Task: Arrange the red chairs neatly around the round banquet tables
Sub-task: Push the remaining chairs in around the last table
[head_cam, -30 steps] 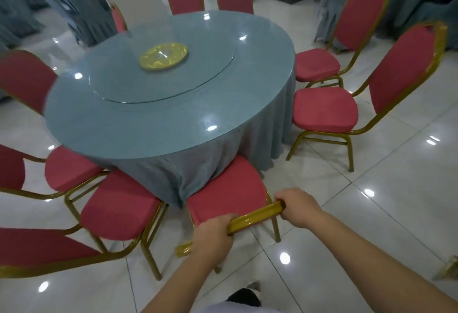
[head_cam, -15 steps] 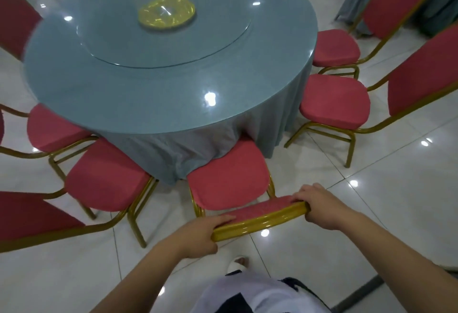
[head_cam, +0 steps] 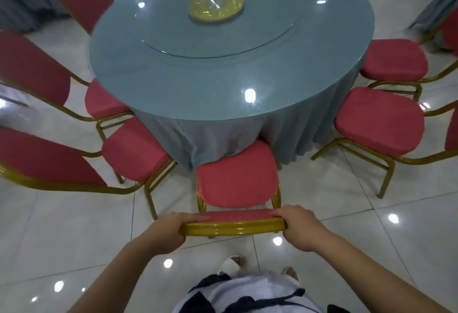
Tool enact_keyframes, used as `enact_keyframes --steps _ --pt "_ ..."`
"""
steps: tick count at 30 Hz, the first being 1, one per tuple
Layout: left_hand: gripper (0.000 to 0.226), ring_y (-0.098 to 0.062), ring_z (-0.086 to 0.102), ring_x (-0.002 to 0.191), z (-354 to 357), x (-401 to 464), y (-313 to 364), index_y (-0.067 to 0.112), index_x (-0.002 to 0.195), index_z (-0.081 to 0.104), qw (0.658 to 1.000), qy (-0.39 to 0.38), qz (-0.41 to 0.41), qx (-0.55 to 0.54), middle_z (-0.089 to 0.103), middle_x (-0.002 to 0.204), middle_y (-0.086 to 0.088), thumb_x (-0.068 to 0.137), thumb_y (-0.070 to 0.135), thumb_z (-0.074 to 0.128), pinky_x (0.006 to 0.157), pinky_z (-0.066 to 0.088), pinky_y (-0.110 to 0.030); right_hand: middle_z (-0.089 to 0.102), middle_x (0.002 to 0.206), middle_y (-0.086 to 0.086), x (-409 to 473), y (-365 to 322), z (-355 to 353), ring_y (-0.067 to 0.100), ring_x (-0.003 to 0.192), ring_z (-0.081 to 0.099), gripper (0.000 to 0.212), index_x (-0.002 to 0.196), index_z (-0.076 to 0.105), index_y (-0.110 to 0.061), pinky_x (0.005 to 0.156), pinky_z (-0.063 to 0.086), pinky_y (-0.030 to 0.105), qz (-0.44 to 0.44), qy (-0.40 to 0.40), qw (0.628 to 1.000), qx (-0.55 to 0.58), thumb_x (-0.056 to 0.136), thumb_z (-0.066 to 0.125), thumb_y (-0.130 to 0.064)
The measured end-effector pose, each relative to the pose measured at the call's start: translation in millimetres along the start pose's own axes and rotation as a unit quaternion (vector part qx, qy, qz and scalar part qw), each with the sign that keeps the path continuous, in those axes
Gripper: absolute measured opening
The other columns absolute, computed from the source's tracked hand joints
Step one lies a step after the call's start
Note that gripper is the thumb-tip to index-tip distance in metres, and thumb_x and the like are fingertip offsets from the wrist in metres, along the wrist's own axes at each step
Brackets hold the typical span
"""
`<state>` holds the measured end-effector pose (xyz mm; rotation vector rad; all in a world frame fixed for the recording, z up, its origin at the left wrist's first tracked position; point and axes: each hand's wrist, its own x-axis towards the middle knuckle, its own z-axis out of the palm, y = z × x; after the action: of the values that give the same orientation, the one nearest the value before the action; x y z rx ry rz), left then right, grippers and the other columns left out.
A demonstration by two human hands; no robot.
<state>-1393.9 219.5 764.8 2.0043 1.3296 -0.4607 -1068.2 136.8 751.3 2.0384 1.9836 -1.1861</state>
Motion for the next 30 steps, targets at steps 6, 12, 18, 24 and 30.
enact_keyframes --steps 6,12,18,24,30 --pt "0.066 -0.003 0.058 0.096 -5 -10 10 0.049 0.125 0.056 1.0 -0.023 -0.007 0.003 0.064 0.102 0.018 0.085 -0.003 0.052 0.081 0.042 -0.011 0.068 0.101 -0.01 -7 -1 9 0.021 0.093 0.062 0.049 0.109 0.066 -0.038 0.088 0.048 0.037 -0.004 -0.003 1.0 0.003 0.078 0.046 -0.006" --pt "0.071 -0.007 0.052 0.109 -19 -8 27 0.057 0.131 0.038 0.991 -0.128 -0.038 -0.017 0.053 0.123 0.015 0.084 0.012 0.067 0.09 0.042 -0.018 0.064 0.114 -0.012 -14 7 -4 0.016 0.104 0.058 0.048 0.123 0.058 -0.041 0.096 0.044 0.039 -0.016 -0.069 0.994 0.083 0.081 0.06 -0.019" --pt "0.074 -0.002 0.048 0.124 -38 7 119 0.06 0.135 0.043 0.965 -0.178 0.052 -0.185 0.046 0.137 0.024 0.069 0.067 0.076 0.107 0.043 -0.029 0.054 0.127 -0.027 -45 50 -27 -0.01 0.111 0.052 0.053 0.13 0.056 -0.044 0.09 0.044 0.011 0.002 -0.014 0.933 0.359 0.081 0.074 -0.053" --pt "0.056 -0.007 0.046 0.129 0 62 254 0.053 0.138 0.043 0.969 0.0 0.15 -0.196 0.045 0.141 0.02 0.086 0.065 0.059 0.108 0.043 -0.035 0.044 0.144 -0.015 -102 139 -38 0.008 0.133 0.039 0.049 0.133 0.05 -0.045 0.104 0.037 0.033 0.132 0.209 0.887 0.39 0.087 0.065 -0.054" --pt "0.069 0.005 0.025 0.13 40 87 364 0.048 0.149 0.027 0.96 -0.067 0.21 -0.17 0.027 0.141 0.027 0.09 0.055 0.062 0.108 0.024 -0.023 0.043 0.147 -0.013 -150 217 -61 0.006 0.131 0.039 0.05 0.133 0.049 -0.046 0.101 0.035 0.028 0.173 0.313 0.838 0.412 0.086 0.066 -0.053"
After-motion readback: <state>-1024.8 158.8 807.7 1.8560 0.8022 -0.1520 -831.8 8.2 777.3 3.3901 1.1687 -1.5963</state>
